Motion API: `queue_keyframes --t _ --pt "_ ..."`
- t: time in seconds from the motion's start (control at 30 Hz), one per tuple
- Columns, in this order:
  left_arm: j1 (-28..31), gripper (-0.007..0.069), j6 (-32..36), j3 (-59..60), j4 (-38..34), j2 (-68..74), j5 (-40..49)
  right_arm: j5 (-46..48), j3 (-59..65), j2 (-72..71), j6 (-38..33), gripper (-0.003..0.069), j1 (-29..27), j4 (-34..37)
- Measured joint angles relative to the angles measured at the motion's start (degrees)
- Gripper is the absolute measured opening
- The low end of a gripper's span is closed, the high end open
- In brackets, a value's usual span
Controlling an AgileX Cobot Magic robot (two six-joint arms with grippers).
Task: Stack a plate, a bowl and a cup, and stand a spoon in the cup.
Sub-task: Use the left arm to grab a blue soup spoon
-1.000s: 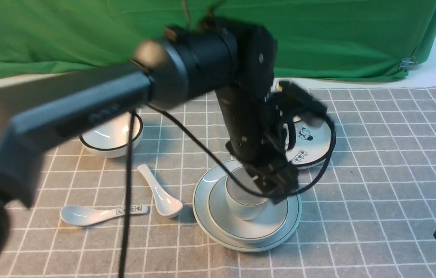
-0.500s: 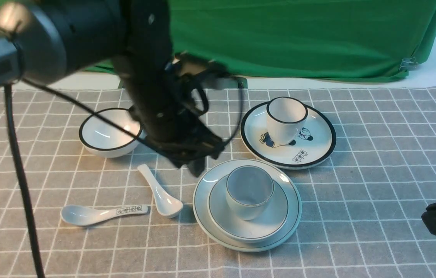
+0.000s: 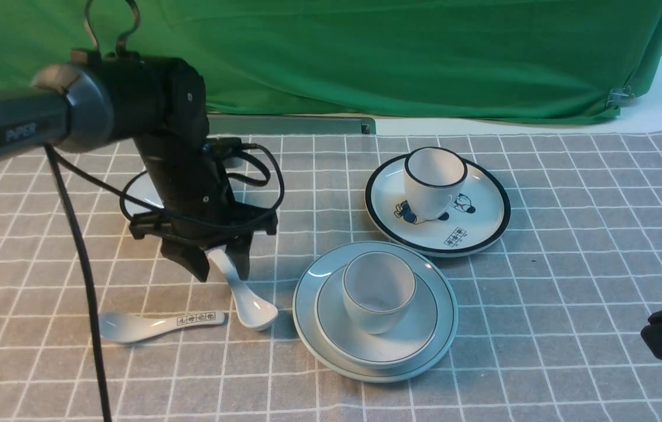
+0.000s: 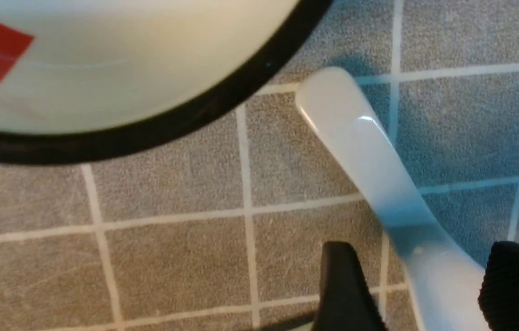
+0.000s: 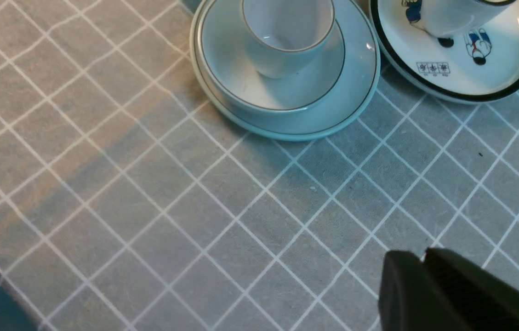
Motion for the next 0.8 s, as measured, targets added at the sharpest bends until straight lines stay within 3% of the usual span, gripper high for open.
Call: queue_keyframes --t 0.5,0.63,0.8 --pt "0.0 0.0381 -1.36 0.0 0.18 3.59 -4.36 0.18 0.0 0.0 -2.4 0.009 0.0 0.0" --pt "0.0 0.0308 -1.15 0.0 0.63 3.63 -4.25 0.18 0.0 0.0 -3.28 0.009 0.0 0.0" --pt "0.36 0.0069 1.84 -0.05 -0.24 3.91 -3.22 0.17 0.0 0.0 -3.4 0.009 0.0 0.0"
